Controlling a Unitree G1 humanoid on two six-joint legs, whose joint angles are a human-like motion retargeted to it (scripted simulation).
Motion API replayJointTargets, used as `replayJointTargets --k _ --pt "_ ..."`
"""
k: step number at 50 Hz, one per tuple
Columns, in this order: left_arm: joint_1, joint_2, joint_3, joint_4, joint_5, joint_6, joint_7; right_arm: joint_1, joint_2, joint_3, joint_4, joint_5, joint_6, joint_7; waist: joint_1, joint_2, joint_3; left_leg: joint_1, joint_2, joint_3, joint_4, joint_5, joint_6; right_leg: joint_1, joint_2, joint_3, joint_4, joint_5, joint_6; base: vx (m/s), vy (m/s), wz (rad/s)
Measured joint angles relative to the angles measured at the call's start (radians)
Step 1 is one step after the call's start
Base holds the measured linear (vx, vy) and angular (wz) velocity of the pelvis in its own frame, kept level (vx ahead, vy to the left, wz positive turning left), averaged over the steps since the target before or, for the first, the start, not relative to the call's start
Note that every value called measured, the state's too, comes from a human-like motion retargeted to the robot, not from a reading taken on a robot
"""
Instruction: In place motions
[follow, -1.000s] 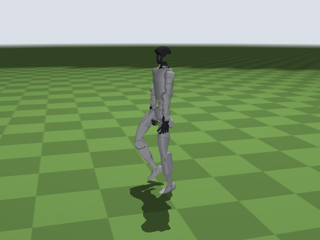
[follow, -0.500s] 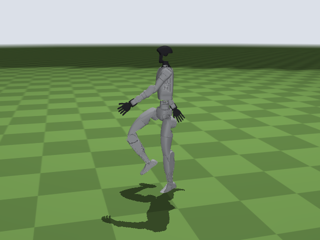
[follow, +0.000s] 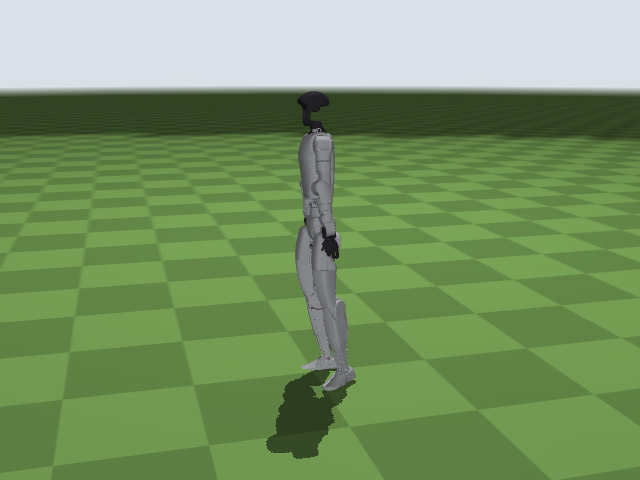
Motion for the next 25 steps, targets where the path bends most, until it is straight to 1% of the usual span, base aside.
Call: replayJointTargets --k 2,5,7,8,10,12,15,18,20,23,25 --pt "0.05 0.005 0.014 0.005 -0.048 0.012 -0.014 -0.006 -0.006 0.007 0.062 0.043 0.0 0.018 0.015 -0.017 0.021 -0.014 0.006 -0.016 0.048 -0.002 0.019 0.013 -0.008 -0.004 -0.012 0.005 -0.001 -0.06 -0.19 0.09" --pt "0.131 0.006 0.042 0.005 -0.131 0.042 -0.008 -0.033 0.015 0.041 0.113 0.112 -0.006 -0.011 0.051 -0.062 0.058 -0.065 0.012 -0.037 0.179 0.032 0.078 0.027 -0.047 0.002 -0.022 0.017 0.008 -0.1 -0.18 -0.09" --pt "0.178 -0.004 0.085 0.005 -0.183 0.061 -0.014 -0.08 0.048 0.081 0.113 0.167 -0.013 -0.027 0.103 -0.097 0.094 -0.159 0.045 -0.056 0.37 0.085 0.136 0.024 -0.078 0.035 -0.029 0.031 0.009 -0.22 -0.15 -0.61" --pt "0.199 -0.009 0.105 0.005 -0.206 0.072 -0.025 -0.109 0.066 0.104 0.1 0.184 -0.019 -0.017 0.13 -0.11 0.111 -0.228 0.075 -0.073 0.492 0.109 0.176 0.017 -0.088 0.051 -0.032 0.038 0.009 -0.24 -0.14 -0.56" --pt "0.253 -0.019 0.131 0.005 -0.233 0.101 -0.054 -0.162 0.105 0.149 0.054 0.188 -0.028 0.032 0.165 -0.11 0.133 -0.366 0.087 -0.188 0.699 0.128 0.219 0.012 -0.085 0.059 -0.044 0.052 0.006 -0.16 -0.12 -0.25" --pt "0.313 -0.028 0.131 0.005 -0.233 0.138 -0.071 -0.206 0.141 0.172 -0.018 0.16 -0.034 0.093 0.195 -0.104 0.145 -0.454 0.105 -0.231 0.86 0.076 0.235 0.015 -0.084 0.055 -0.052 0.064 0.001 -0.03 -0.02 0.0" --pt "0.379 -0.038 0.142 0.005 -0.212 0.18 -0.062 -0.263 0.18 0.192 -0.151 0.101 -0.055 0.179 0.229 -0.097 0.154 -0.539 0.126 -0.242 1.005 0.027 0.274 0.015 -0.085 0.05 -0.056 0.071 -0.009 0.0 0.02 0.06" --pt "0.404 -0.038 0.155 0.005 -0.215 0.197 -0.04 -0.307 0.2 0.208 -0.256 0.018 -0.119 0.221 0.23 -0.089 0.142 -0.556 0.12 -0.237 1.026 0.013 0.275 0.014 -0.084 0.028 -0.056 0.068 -0.01 0.02 0.09 0.39" --pt "0.398 -0.032 0.155 0.005 -0.235 0.204 -0.027 -0.315 0.201 0.221 -0.298 -0.042 -0.161 0.199 0.217 -0.089 0.127 -0.525 0.09 -0.244 0.97 0.031 0.251 0.02 -0.086 0.002 -0.056 0.062 -0.004 0.07 0.07 0.67" --pt "0.347 -0.015 0.133 0.005 -0.282 0.2 -0.016 -0.275 0.184 0.226 -0.296 -0.12 -0.188 0.107 0.182 -0.093 0.094 -0.398 0.021 -0.241 0.769 0.057 0.21 0.036 -0.088 -0.047 -0.047 0.041 0.007 0.16 0.07 0.78" --pt "0.292 -0.005 0.099 0.005 -0.305 0.182 -0.007 -0.215 0.168 0.205 -0.254 -0.163 -0.18 0.054 0.167 -0.096 0.073 -0.272 -0.033 -0.218 0.564 0.097 0.177 0.047 -0.086 -0.072 -0.029 0.015 0.013 0.23 0.14 0.55"
